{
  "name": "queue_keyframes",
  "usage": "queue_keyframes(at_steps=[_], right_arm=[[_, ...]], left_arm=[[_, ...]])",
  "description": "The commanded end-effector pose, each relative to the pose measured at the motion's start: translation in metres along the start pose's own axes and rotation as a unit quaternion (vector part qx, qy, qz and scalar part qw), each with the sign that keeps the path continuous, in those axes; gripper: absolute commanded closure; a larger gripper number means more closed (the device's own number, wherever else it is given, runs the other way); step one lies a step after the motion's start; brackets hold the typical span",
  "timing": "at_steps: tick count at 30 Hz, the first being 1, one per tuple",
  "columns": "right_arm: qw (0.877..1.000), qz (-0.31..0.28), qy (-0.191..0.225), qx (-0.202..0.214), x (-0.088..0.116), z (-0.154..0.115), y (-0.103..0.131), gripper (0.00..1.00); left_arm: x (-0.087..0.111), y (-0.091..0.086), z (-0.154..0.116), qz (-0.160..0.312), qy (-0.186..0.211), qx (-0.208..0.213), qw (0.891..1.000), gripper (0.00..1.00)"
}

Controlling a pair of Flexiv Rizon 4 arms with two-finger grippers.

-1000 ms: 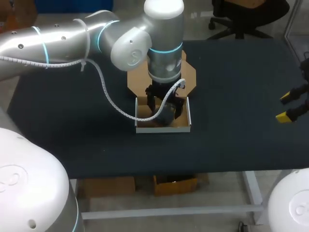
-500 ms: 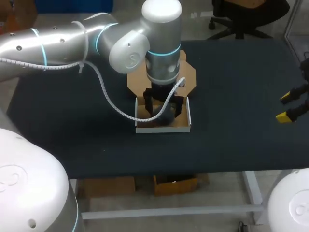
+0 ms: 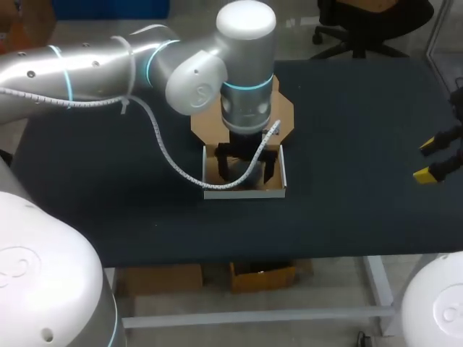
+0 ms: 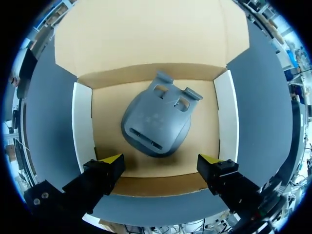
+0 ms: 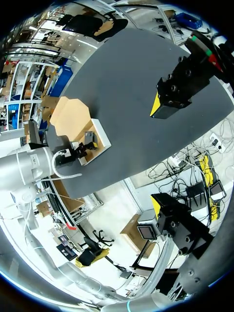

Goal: Assemble the packaging by folding the flat box into shape, placing the metal phone stand inside, and closing the box properly

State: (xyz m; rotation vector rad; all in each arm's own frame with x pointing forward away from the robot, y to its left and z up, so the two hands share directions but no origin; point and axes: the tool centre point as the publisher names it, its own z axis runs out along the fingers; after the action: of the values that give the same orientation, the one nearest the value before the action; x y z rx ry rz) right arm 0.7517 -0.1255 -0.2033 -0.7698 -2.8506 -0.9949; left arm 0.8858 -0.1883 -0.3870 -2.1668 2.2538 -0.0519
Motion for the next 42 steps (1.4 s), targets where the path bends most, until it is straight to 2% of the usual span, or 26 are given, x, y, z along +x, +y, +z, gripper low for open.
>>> queue_keyframes(at_steps=[1,23,42], right_arm=[[1.000,-0.001,0.001,-0.001,0.000,-0.001,0.000,0.00],[1.000,-0.001,0.001,-0.001,0.000,-0.001,0.000,0.00],[1.000,-0.001,0.001,-0.001,0.000,-0.001,0.000,0.00]], left_arm=[[0.006,0.004,0.005,-0.004,0.001,-0.006,1.000,0.00],[0.021,0.043,0.003,-0.002,-0.001,-0.027,1.000,0.00],[0.028,0.078,0.007,-0.041,-0.007,-0.047,0.998,0.00]])
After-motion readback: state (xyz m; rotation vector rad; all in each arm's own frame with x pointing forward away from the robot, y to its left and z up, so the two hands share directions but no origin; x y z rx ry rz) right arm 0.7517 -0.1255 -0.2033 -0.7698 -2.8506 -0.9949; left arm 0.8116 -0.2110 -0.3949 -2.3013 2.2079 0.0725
